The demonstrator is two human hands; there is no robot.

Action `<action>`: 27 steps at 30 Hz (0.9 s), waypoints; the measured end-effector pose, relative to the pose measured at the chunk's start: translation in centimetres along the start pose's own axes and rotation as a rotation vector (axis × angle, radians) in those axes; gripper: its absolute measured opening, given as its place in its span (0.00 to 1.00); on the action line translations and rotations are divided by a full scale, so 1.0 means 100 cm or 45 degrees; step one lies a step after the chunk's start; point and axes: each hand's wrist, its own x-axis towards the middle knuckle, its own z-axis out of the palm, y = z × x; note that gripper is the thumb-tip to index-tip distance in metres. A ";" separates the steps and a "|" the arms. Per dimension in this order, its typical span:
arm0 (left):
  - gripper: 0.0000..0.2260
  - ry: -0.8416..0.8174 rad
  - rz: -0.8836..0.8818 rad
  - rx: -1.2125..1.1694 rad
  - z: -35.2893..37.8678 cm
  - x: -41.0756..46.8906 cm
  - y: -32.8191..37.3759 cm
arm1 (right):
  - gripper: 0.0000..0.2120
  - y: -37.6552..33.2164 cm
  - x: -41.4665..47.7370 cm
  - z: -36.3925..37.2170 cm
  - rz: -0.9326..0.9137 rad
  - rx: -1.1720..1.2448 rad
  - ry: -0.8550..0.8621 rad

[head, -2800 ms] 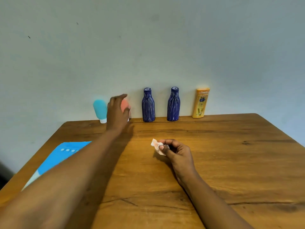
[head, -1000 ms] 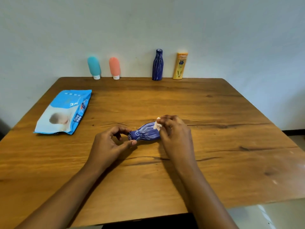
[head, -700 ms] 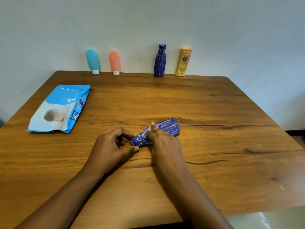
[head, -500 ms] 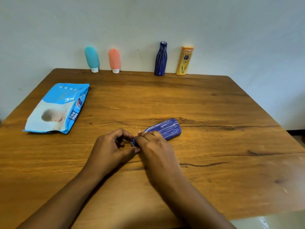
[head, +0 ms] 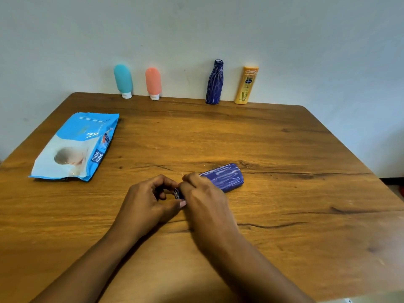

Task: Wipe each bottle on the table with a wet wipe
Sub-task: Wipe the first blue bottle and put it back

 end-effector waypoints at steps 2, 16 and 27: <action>0.14 0.017 -0.013 0.006 0.000 -0.001 0.002 | 0.14 0.012 0.007 -0.004 0.106 -0.017 0.037; 0.15 0.012 -0.025 0.044 0.000 -0.003 0.008 | 0.21 0.034 0.005 -0.006 0.203 -0.118 0.040; 0.16 0.022 -0.026 0.072 0.001 -0.004 0.005 | 0.17 0.033 0.012 -0.005 0.223 -0.094 0.073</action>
